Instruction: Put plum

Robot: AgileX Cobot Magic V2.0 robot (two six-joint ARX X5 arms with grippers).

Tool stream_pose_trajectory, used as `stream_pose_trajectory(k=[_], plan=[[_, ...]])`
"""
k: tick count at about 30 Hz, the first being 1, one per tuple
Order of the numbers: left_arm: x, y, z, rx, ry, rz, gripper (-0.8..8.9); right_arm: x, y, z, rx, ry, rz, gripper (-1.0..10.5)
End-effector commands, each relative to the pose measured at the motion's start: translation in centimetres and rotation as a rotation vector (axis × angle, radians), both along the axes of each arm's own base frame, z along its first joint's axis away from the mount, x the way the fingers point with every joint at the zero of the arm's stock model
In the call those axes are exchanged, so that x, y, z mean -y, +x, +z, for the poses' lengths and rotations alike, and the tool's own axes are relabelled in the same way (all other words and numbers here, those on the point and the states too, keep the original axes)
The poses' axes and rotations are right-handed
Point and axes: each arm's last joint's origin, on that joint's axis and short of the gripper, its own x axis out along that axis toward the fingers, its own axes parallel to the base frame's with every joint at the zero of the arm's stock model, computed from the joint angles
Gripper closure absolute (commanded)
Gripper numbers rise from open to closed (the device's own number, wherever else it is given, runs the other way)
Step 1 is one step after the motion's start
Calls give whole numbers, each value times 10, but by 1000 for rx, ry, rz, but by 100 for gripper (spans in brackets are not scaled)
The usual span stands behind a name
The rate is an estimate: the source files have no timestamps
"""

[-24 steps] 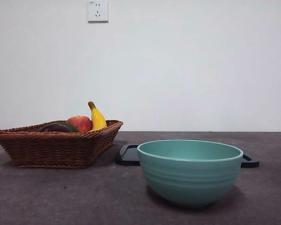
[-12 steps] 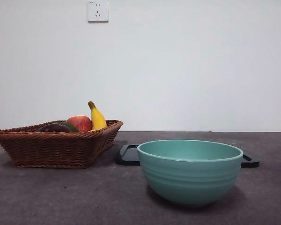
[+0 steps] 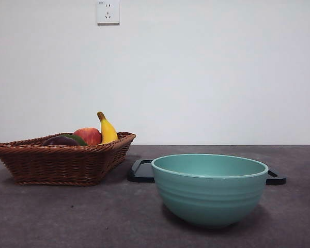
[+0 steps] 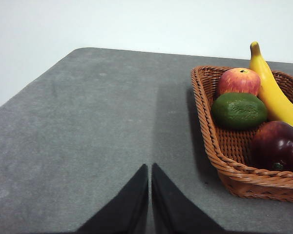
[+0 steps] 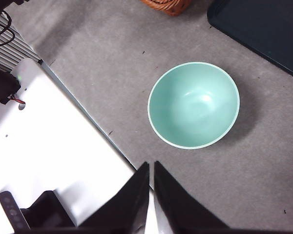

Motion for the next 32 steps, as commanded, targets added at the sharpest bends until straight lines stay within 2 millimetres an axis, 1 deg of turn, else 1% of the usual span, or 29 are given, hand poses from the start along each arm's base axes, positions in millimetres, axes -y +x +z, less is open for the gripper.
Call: stream_pose_trajectory(k=[1,4,7,10,15,17,19,22,26,28,32], plan=[[-1,1,-8,-26,-8,7,805,-2,1,4,18,9,15,941],[-1,1,-8,-26,-8,7,805,0,0,5,28,10,2,941],[-1,1,-8,-26,-8,7,805,10,-4,10,89,26,-36,941],[-1,1,-8,-26,-8,7,805,23,-6,19,208,69,-115,941],[-1,1,-8,-26,-8,7,805,48,-15,37,494,96,-278,941],[-1,1,-8,-26,-8,7,805,55,-19,39,583,85,-328,941],[-1,1,-8,-26,-8,7,805,61,-21,37,662,74,-382,941],[-1,1,-8,-26,-8,7,805,66,-20,25,752,70,-441,941],[-1,1,-8,-26,-8,7,805,70,-16,-5,857,75,-486,941],[-1,1,-8,-26,-8,7,805,71,-15,-24,899,76,-501,941],[-1,1,-8,-26,-8,7,805,73,-13,-59,949,56,-585,941]])
